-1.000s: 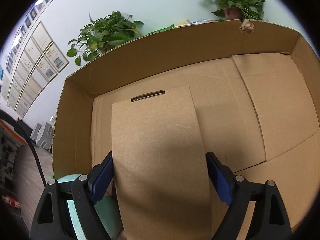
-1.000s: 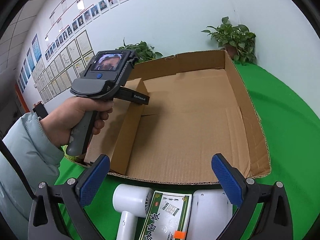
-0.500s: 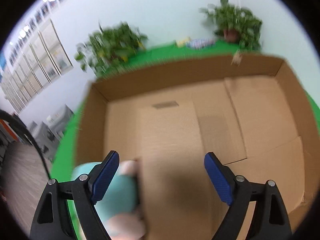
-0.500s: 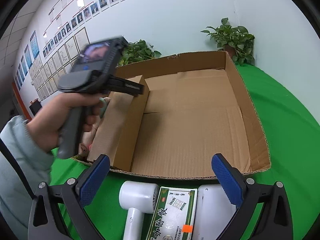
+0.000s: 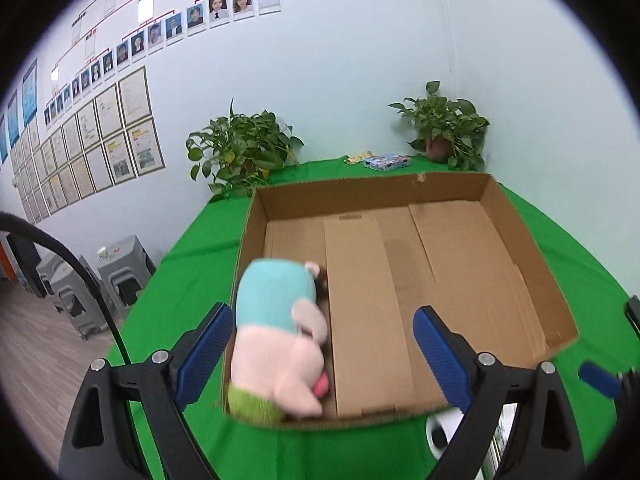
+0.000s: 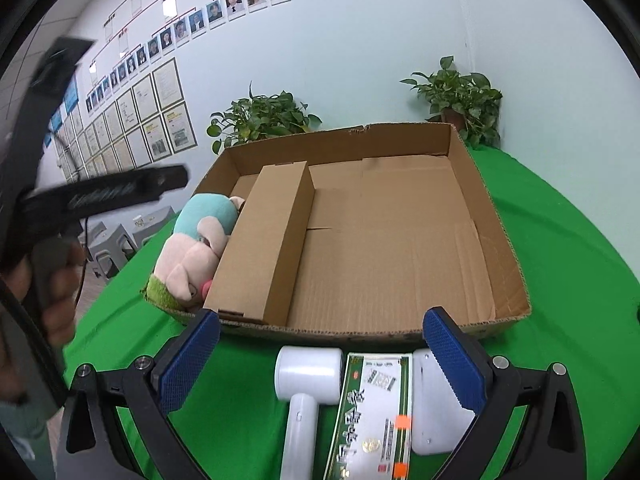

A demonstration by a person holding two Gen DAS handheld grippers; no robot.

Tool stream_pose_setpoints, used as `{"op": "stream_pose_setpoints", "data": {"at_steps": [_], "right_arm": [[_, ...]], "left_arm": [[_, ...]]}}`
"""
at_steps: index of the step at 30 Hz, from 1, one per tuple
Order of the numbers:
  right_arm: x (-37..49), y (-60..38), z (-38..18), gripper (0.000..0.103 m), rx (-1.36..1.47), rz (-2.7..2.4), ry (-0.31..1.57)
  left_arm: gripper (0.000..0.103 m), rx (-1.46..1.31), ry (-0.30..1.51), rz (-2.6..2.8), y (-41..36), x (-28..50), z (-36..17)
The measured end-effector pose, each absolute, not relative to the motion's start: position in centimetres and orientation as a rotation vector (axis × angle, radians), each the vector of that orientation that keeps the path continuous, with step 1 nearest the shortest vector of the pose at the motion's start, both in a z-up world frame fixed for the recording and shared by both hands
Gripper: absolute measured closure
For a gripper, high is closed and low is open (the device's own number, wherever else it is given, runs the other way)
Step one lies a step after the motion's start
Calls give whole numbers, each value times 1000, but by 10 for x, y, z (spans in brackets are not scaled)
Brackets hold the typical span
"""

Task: Organize objects
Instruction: 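Withdraw the left tool from the box toward the white hair dryer, then grasp the white hair dryer by its handle with the left gripper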

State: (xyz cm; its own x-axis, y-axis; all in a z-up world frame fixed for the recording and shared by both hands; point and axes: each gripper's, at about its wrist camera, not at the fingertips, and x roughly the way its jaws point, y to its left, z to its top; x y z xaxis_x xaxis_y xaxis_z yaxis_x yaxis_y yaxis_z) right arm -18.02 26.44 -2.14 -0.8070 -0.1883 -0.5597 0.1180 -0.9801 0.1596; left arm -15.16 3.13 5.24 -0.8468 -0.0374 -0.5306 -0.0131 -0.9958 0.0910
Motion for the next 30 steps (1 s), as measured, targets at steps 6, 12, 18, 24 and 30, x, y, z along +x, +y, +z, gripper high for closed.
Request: {"op": "stream_pose_setpoints", "data": {"at_steps": [6,12,18,24,30], "right_arm": [[-158,249,-19,47,874,-2847,-91],[-143,250,-20,0,866,-2800,-86],[-130,254,-17,0,820,-2803,-72],[-119,264,-21,1,808,-2743,-119],[-93,267,-51,1,834,-2569,-123]], "left_arm": [[14,901,-37,-3069,25,-124,38],[91,992,28,-3129,27,-112,26],[6,967,207,-3206,23,-97,22],[6,1116,301,-3247,22,-103,11],[6,1352,437,-3292,29,-116,-18]]}}
